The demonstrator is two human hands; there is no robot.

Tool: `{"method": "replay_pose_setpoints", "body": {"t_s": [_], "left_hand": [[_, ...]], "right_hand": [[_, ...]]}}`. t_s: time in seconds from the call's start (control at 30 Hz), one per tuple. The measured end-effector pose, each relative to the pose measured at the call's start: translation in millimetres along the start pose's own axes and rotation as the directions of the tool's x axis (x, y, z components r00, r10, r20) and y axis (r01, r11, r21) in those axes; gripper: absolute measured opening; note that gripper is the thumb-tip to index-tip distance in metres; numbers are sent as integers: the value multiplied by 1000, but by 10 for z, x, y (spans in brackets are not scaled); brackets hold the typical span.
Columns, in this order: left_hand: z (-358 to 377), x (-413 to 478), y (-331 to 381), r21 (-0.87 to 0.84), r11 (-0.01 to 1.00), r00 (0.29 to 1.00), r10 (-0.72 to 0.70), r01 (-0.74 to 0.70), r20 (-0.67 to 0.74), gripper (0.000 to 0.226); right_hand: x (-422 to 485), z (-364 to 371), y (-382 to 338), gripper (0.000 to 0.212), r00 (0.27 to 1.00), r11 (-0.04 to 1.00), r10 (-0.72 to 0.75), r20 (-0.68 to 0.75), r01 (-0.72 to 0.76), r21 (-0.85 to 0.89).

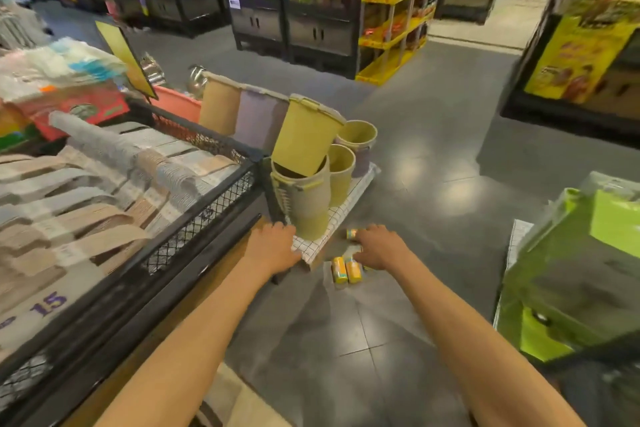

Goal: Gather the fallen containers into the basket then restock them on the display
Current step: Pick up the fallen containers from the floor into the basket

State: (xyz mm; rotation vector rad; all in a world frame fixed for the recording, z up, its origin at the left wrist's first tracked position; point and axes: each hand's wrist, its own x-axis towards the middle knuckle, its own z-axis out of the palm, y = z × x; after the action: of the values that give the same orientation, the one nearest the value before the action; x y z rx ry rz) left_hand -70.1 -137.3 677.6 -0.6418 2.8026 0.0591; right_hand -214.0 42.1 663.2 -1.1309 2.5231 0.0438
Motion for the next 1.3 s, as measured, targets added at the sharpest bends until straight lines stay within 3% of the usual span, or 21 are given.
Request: {"method": "replay_pose_setpoints", "body": {"t_s": [0.33,0.73,1.03,1.3], "left_hand": [[-78,928,657,29,999,996,29,-31,79,52],[114,2418,725,-35,999,990,40,-36,135,50],[306,3374,656,-152,988,976,-1,35,216,48],[945,3967,656,-236,951,919,-100,201,382,47]], "right_hand": [[602,-140,986,48,998,999,52,44,-51,-11],[1819,-235,1593,49,989,997,70,132,-67,-29],[2840,-169,1878,47,974,996,67,219,-77,36],[3686,393,2135,42,952,984,67,299,-112,138]]}}
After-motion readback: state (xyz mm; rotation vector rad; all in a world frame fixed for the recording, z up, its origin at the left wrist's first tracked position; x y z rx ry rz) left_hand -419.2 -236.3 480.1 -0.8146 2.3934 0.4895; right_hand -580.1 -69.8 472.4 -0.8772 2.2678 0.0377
